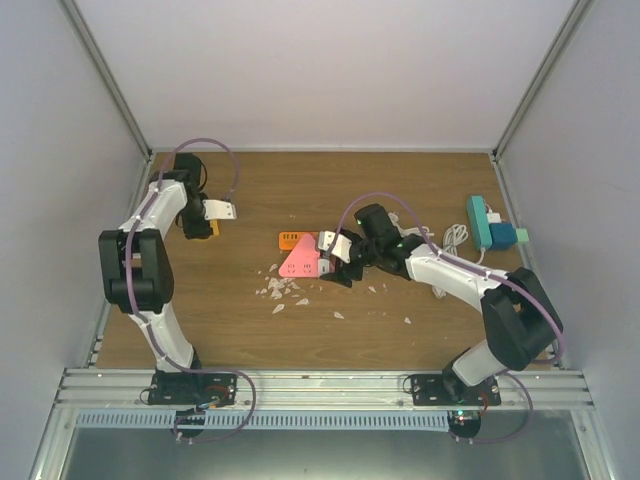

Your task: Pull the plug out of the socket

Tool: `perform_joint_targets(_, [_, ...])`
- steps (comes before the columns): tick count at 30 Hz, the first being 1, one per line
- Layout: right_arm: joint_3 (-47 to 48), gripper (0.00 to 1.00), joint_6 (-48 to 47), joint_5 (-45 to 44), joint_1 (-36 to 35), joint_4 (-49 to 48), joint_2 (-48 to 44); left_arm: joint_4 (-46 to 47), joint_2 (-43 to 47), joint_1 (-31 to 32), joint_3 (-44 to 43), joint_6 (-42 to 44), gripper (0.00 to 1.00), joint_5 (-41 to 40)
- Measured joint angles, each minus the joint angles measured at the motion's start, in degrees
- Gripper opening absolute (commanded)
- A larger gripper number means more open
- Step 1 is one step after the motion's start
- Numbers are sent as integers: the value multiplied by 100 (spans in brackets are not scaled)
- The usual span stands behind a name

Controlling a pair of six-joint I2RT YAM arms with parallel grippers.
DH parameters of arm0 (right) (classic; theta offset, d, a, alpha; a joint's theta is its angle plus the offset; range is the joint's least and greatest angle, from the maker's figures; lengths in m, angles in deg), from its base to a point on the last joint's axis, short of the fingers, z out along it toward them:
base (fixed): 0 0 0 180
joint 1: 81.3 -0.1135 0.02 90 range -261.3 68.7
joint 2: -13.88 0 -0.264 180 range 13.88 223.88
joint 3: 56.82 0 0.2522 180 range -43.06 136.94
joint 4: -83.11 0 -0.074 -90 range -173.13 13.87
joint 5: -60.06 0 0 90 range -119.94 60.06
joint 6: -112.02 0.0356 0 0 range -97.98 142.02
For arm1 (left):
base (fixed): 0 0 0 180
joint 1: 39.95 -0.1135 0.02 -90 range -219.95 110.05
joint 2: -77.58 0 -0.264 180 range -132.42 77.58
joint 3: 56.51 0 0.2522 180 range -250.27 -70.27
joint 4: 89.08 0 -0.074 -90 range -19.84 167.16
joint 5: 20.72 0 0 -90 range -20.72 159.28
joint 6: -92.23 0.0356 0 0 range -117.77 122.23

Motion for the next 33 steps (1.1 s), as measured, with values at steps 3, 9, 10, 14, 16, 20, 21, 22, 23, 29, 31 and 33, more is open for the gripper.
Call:
perform_joint_targets(3, [-35, 89, -7, 46, 9, 28, -17, -31, -199, 0, 0, 22, 34, -278])
perform_joint_targets(9, [-74, 89, -22, 66, 9, 31, -17, -22, -435, 0, -2, 107, 37, -664])
perform_joint_targets(10, [-81, 89, -20, 68, 9, 33, -17, -17, -448, 0, -2, 116, 38, -697])
perform_joint_targets(14, [-85, 89, -26, 72, 9, 35, -17, 11, -516, 28, -24, 157, 41, -857])
perform_joint_targets(16, [-85, 89, -31, 81, 9, 37, -17, 52, -592, 59, -72, 190, 40, -968])
perform_joint_targets(20, [-85, 89, -39, 83, 11, 39, -17, 59, -811, 79, -166, 258, 40, -1283])
perform_joint_targets(21, [-85, 89, -39, 85, 11, 37, -17, 55, -824, 85, -177, 267, 40, -1329])
perform_joint_targets(22, [-85, 89, -39, 83, 11, 37, -17, 44, -837, 87, -184, 289, 40, -1373])
perform_joint_targets(23, [-85, 89, -39, 83, 11, 37, -17, 20, -846, 92, -186, 299, 41, -1425])
perform_joint_targets(29, [-85, 89, -42, 83, 13, 39, -7, -308, -942, 101, -190, 358, 42, -1884])
perform_joint_targets(31, [-85, 89, -42, 83, 13, 42, -4, -459, -957, 101, -190, 354, 44, -2033])
perform_joint_targets(33, [-85, 89, -42, 83, 13, 39, -4, -625, -957, 103, -190, 343, 46, -2124])
